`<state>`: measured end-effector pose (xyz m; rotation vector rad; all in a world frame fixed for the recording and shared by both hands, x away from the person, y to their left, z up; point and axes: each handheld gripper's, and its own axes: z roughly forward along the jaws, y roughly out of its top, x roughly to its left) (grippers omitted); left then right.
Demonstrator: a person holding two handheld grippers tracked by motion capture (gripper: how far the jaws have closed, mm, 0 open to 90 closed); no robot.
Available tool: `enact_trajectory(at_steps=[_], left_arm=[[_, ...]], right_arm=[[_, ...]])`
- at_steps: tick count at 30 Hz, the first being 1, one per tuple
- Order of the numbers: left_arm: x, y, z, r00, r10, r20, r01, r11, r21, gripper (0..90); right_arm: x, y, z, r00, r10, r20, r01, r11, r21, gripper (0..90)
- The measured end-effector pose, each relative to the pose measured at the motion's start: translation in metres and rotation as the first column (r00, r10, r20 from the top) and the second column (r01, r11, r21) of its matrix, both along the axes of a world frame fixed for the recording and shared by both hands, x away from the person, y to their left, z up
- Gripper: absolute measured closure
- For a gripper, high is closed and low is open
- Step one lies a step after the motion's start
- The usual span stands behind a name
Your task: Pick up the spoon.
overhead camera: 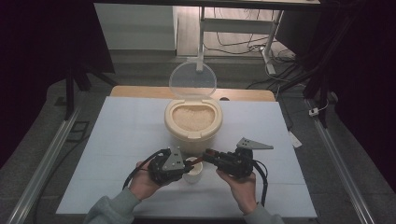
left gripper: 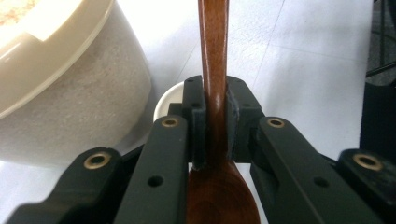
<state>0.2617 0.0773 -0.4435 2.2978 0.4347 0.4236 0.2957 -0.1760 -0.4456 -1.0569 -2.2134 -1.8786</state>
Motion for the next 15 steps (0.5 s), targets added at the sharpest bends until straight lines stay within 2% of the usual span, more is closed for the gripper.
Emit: enact_trajectory(at_steps=[2,4,5,7,12,14,15], left_arm=[[0.0003,0.0011,0.0002,1.0,0.003,0.001,-0.003,1.0,-0.001,79.3],[0.0,0.002,0.0008,1.0,0.001,0.001,-0.001,1.0,-0.005,79.4],[-0.0003,0.0021,0.0012,1.0,-0.002,0.003,0.002,1.0,-0.005,79.4],[-0.0008,0.0019,0.0017,1.0,-0.004,0.004,0.004,1.0,-0.005,79.6],[-0.0013,0.0037,0.0035,1.0,-0.003,-0.001,0.003,0.9997,-0.026,79.3],[-0.0006,0.0053,0.0036,0.9999,0.008,-0.01,-0.008,0.9989,-0.047,78.0],[-0.0001,0.0071,0.0035,0.9997,0.012,-0.019,-0.014,0.9978,-0.064,72.1]], right_arm=[[0.0,0.0006,0.0002,1.0,0.009,0.003,-0.009,1.0,0.014,74.0],[0.0001,0.0011,0.0014,0.9991,0.042,0.006,-0.042,0.998,0.054,78.9],[0.0001,0.0011,0.0014,0.9991,0.042,0.006,-0.042,0.998,0.054,78.9],[0.0001,0.0016,0.0024,0.9978,0.064,0.015,-0.065,0.994,0.084,81.5],[-0.0003,0.0019,0.0035,0.9969,0.072,0.031,-0.075,0.992,0.1,82.1],[0.0009,0.0015,0.0033,0.9966,0.075,0.033,-0.078,0.991,0.111,82.3],[0.0016,0.0008,0.0031,0.9968,0.072,0.034,-0.076,0.99,0.12,82.3]])
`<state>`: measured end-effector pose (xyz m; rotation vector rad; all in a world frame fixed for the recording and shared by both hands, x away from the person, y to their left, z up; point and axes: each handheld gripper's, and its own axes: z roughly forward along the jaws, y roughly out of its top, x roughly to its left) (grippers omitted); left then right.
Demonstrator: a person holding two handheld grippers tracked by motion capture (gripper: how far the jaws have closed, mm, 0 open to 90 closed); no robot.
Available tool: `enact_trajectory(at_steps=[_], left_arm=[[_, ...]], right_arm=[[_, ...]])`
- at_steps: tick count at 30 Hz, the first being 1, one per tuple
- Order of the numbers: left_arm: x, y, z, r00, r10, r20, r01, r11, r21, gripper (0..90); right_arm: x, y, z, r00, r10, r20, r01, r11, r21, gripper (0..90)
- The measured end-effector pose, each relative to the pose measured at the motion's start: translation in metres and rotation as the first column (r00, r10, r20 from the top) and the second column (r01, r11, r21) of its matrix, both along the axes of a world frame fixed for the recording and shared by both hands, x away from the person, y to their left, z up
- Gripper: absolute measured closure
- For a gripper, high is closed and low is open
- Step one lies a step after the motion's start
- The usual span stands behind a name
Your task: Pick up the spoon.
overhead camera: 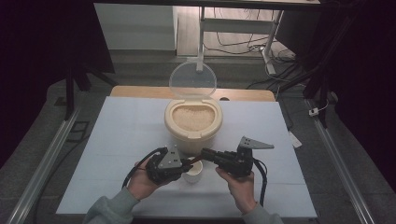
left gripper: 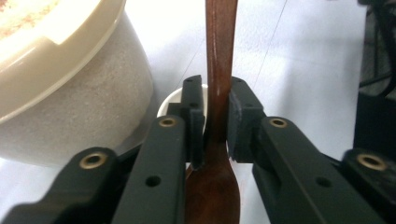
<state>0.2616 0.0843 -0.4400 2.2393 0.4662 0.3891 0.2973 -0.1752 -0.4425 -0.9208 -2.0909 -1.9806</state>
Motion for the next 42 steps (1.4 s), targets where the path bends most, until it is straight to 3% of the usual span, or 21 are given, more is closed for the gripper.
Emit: enact_trajectory(at_steps=[1,3,6,11,15,18,21,26,29,36,42], left_arm=[[0.001,0.002,0.0,0.9999,0.008,-0.009,-0.008,0.9999,-0.015,72.1],[0.001,0.008,0.0,0.9992,0.031,-0.025,-0.032,0.9985,-0.043,58.8],[-0.001,0.02,0.0,0.9968,0.068,-0.041,-0.072,0.9931,-0.093,40.2],[-0.007,0.046,-0.003,0.99,0.123,-0.069,-0.133,0.9783,-0.159,31.3],[-0.011,0.065,-0.01,0.9832,0.167,-0.073,-0.177,0.9705,-0.163,29.2],[-0.012,0.081,-0.021,0.9732,0.21,-0.094,-0.223,0.9618,-0.159,28.2],[-0.011,0.098,-0.035,0.9563,0.257,-0.14,-0.277,0.9488,-0.151,27.8],[-0.011,0.121,-0.052,0.9302,0.318,-0.184,-0.345,0.9274,-0.144,27.8],[-0.012,0.129,-0.056,0.9216,0.34,-0.187,-0.367,0.9195,-0.14,27.7],[-0.009,0.137,-0.062,0.9102,0.369,-0.188,-0.394,0.911,-0.121,27.7],[-0.009,0.137,-0.064,0.9072,0.373,-0.195,-0.398,0.9105,-0.112,27.0]], right_arm=[[0.0,0.0,0.0,1.0,0.0,0.0,0.0,1.0,0.0,82.3],[0.001,-0.002,0.0,1.0,-0.008,0.004,0.008,1.0,-0.002,82.4],[0.003,-0.008,0.001,0.9998,-0.019,0.001,0.019,0.999,0.032,82.4],[0.004,-0.015,0.006,0.9991,-0.037,0.02,0.036,0.998,0.048,82.4],[0.004,-0.021,0.01,0.9983,-0.047,0.034,0.045,0.997,0.064,82.4],[0.004,-0.024,0.012,0.9979,-0.052,0.038,0.05,0.996,0.07,82.4],[0.004,-0.029,0.015,0.9966,-0.066,0.049,0.062,0.995,0.079,82.4],[0.005,-0.036,0.021,0.9947,-0.082,0.061,0.077,0.993,0.087,82.4],[0.006,-0.041,0.022,0.9933,-0.097,0.064,0.091,0.992,0.091,82.4],[0.007,-0.048,0.025,0.991,-0.114,0.07,0.106,0.989,0.104,82.4],[0.006,-0.053,0.031,0.9885,-0.122,0.089,0.111,0.987,0.119,82.4]])
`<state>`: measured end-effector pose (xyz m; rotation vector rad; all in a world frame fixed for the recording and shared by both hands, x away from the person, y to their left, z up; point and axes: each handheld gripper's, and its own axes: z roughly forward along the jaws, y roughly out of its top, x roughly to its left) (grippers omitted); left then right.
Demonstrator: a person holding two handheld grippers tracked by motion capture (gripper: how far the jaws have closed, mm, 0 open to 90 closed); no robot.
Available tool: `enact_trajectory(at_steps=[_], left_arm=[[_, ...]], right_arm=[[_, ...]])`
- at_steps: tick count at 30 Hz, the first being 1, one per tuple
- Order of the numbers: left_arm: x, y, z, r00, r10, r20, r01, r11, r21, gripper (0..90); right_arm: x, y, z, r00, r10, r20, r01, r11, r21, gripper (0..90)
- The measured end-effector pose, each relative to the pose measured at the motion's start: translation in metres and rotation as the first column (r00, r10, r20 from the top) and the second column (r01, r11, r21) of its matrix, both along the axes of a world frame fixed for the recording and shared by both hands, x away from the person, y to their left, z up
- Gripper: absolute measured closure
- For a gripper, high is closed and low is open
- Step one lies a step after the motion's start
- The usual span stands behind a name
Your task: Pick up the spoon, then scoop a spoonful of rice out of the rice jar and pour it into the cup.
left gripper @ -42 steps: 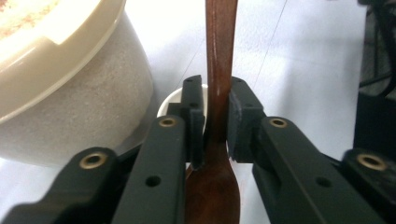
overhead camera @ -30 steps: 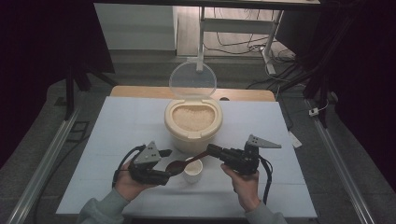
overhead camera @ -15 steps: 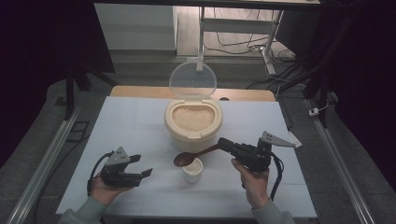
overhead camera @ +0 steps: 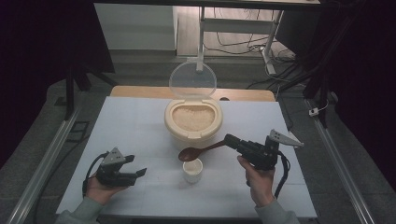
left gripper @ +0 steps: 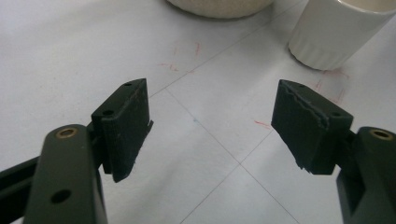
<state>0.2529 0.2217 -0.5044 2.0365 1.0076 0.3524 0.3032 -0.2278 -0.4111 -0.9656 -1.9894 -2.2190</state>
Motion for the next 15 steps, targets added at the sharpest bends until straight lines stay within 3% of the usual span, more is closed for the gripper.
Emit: enact_trajectory(at_steps=[12,15], left_arm=[[-0.001,0.0,0.0,1.0,0.001,-0.01,-0.001,1.0,-0.007,25.8],[-0.001,0.001,0.0,0.9999,0.001,-0.013,-0.001,0.9999,-0.011,25.6]], right_arm=[[0.001,-0.008,0.015,0.9992,-0.023,0.033,0.022,0.999,0.038,82.4],[0.004,-0.011,0.029,0.9965,-0.039,0.073,0.036,0.998,0.047,82.4]])
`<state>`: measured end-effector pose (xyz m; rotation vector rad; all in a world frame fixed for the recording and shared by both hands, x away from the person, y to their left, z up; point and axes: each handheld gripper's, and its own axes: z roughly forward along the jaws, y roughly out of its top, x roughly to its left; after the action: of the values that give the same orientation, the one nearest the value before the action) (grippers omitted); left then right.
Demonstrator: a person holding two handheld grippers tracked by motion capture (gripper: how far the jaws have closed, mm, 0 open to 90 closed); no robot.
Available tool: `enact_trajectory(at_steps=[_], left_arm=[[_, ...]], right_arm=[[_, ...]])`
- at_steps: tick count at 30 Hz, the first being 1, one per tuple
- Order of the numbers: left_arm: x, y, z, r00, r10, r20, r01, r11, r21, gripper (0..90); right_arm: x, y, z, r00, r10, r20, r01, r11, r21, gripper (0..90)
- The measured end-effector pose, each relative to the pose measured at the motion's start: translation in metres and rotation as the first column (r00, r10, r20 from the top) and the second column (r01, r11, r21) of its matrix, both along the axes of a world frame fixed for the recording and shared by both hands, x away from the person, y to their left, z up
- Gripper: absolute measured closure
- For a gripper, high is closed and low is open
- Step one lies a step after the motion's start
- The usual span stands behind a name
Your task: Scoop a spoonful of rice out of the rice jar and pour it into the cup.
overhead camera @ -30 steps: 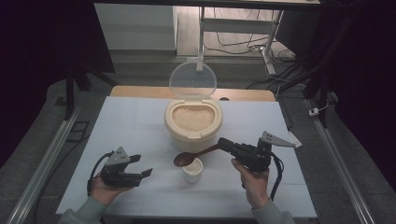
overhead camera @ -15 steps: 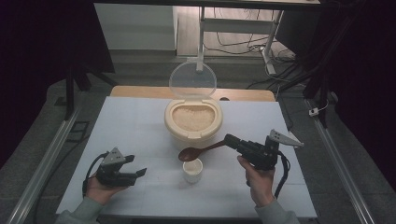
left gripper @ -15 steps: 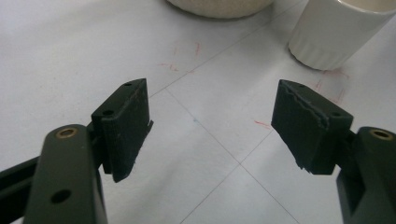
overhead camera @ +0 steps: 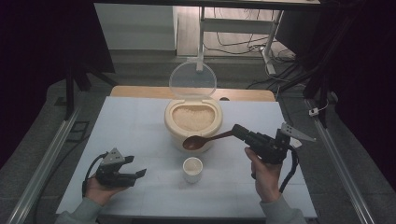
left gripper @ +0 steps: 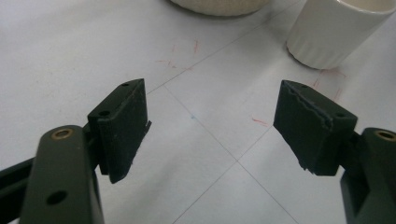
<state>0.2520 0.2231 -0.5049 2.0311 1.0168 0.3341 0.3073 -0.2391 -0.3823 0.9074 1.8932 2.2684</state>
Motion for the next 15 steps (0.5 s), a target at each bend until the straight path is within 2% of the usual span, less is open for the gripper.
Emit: enact_trajectory(at_steps=[3,6,11,12,14,15], left_arm=[[0.001,0.002,0.0,1.0,-0.002,-0.007,0.002,0.9999,-0.012,25.5],[0.001,0.001,0.0,1.0,-0.003,-0.007,0.003,1.0,-0.009,25.4],[0.001,0.001,0.0,0.9999,-0.009,-0.01,0.009,0.9999,-0.006,25.2],[0.001,0.001,-0.001,0.9999,-0.01,-0.012,0.01,0.9999,-0.007,25.2],[0.001,0.0,-0.001,0.9998,-0.013,-0.017,0.012,0.9999,-0.007,24.8],[0.002,0.0,-0.001,0.9997,-0.016,-0.018,0.016,0.9999,-0.005,24.8]], right_arm=[[0.007,-0.004,0.007,0.9998,-0.02,0.007,0.02,1.0,0.019,82.4],[0.014,-0.005,0.011,0.9994,-0.035,-0.002,0.035,0.999,0.014,82.3],[0.037,-0.005,0.018,0.9945,-0.104,-0.006,0.104,0.994,-0.037,82.3],[0.037,-0.005,0.018,0.9945,-0.104,-0.006,0.104,0.994,-0.037,82.3],[0.048,-0.003,0.022,0.9896,-0.144,0.004,0.143,0.987,-0.076,82.3],[0.048,-0.003,0.022,0.9896,-0.144,0.004,0.143,0.987,-0.076,82.3]])
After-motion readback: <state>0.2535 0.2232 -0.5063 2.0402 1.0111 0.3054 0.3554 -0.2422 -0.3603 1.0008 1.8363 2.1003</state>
